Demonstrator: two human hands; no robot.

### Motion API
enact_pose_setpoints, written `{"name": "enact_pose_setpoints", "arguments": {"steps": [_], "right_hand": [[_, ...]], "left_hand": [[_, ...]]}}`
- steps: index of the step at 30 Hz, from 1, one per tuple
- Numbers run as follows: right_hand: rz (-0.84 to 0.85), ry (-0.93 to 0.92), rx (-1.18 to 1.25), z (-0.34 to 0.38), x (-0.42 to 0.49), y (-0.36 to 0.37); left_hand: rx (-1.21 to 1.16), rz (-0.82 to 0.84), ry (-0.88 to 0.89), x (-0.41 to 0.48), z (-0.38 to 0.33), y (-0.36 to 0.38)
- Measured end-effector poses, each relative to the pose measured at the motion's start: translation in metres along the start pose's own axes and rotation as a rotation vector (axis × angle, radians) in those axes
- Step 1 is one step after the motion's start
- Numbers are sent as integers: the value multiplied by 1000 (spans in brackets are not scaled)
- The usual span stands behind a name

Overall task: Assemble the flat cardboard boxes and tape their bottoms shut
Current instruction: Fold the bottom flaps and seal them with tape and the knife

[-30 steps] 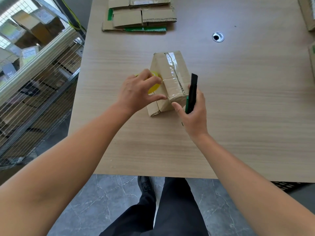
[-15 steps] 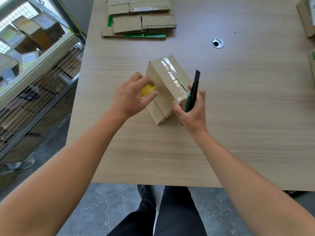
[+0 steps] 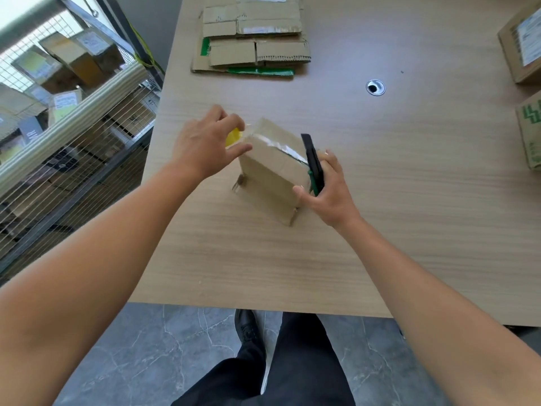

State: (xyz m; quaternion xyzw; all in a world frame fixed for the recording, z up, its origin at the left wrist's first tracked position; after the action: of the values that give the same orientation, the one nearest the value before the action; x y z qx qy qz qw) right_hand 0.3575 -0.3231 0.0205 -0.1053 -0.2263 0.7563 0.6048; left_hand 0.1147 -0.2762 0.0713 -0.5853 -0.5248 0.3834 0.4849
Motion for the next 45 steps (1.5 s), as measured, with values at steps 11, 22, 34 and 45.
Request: {"name": "enact_pose_setpoints", "arguments": {"steps": [11,22,34,45], "right_hand": [[6,141,-161,-5,-7,-36],[-273,510,252,4,-82,28],[-77,354,359,60,-76,3],[-53,397,521,116,-121,23]], "left_hand": [[-118,377,-7,-10,6,37],[-185,431,-104,-97,-33,71],[-581,282,-57,-132,-45,2],[-707,385,139,-170,-90,-24]]}}
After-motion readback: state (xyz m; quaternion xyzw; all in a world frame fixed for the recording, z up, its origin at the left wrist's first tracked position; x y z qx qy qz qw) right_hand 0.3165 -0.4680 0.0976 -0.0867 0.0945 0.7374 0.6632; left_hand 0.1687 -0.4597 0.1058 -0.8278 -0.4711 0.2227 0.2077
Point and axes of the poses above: each hand's wrist, its own x-axis towards the middle knuckle, its own y-axis out of the palm, z = x × y, the point moved 9 cm from there along x, towards the middle knuckle, and after that the axes turned 4 degrees about x, right-handed, at the moved point
